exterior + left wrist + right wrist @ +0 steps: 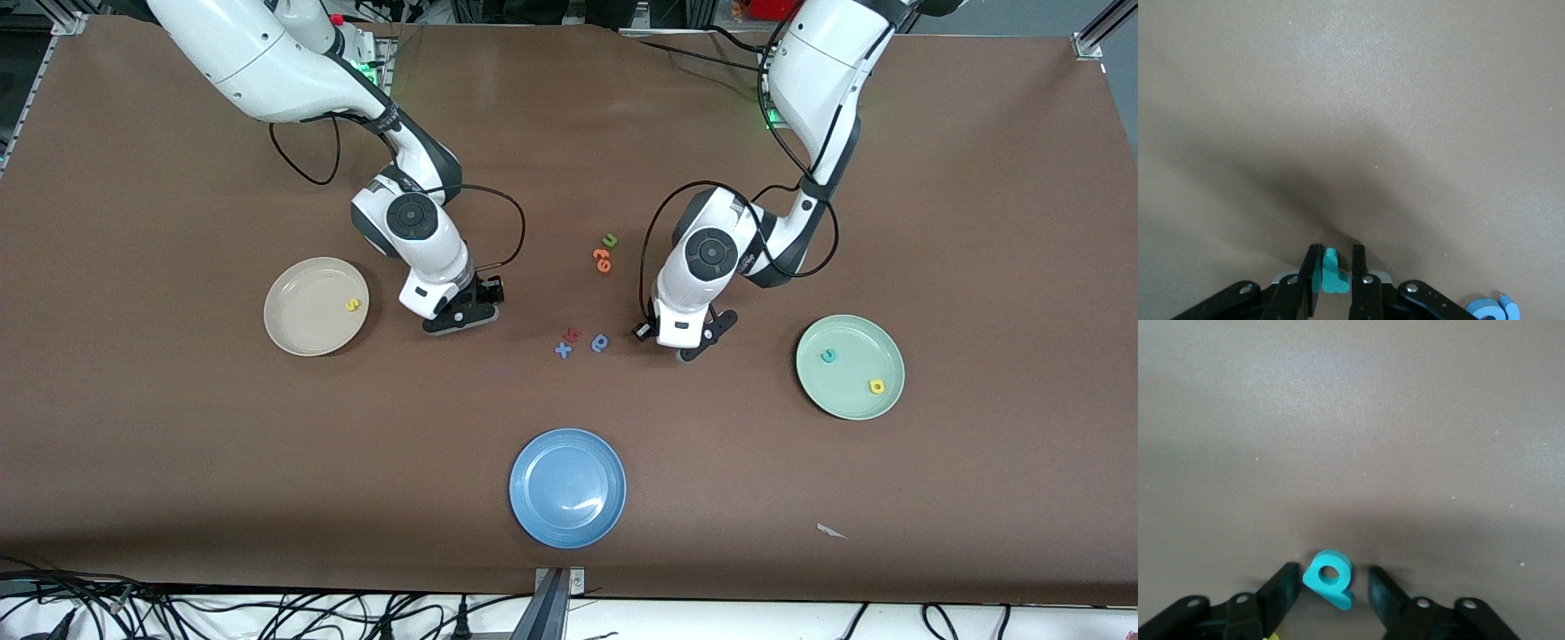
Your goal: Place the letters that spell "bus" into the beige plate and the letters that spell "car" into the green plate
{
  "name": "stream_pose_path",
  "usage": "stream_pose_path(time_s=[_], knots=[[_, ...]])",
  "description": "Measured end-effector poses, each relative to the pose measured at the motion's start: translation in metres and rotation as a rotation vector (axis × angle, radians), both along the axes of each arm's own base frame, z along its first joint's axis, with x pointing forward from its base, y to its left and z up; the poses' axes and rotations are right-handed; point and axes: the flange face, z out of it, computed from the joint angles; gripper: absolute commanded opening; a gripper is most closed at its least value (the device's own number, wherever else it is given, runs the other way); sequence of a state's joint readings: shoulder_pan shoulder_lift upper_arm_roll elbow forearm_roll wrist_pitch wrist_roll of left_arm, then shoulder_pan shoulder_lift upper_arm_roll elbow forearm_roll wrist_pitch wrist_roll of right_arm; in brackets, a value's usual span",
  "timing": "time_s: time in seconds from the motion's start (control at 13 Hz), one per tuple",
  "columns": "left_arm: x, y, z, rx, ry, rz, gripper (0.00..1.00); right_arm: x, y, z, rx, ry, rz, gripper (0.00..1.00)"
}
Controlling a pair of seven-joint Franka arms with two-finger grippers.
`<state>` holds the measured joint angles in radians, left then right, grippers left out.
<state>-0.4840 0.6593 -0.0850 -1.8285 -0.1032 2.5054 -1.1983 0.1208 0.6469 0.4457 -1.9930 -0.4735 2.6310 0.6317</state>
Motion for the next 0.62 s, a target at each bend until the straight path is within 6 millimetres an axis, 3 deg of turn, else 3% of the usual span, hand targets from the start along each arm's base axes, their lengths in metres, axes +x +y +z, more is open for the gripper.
stream_pose_path(time_s=[0.31,0.62], knots=[[-0.0005,-0.0001,-0.0001,0.001,0.001,-0.001,0.00,0.0005,0.0003,0.0013,0.001,-0.003,0.000,0.06],[-0.0007,-0.0006,0.0003,0.012,-0.008,-0.021,0.00,0.0043,-0.0019,0.0088,-0.008,-0.017,0.003,0.00]])
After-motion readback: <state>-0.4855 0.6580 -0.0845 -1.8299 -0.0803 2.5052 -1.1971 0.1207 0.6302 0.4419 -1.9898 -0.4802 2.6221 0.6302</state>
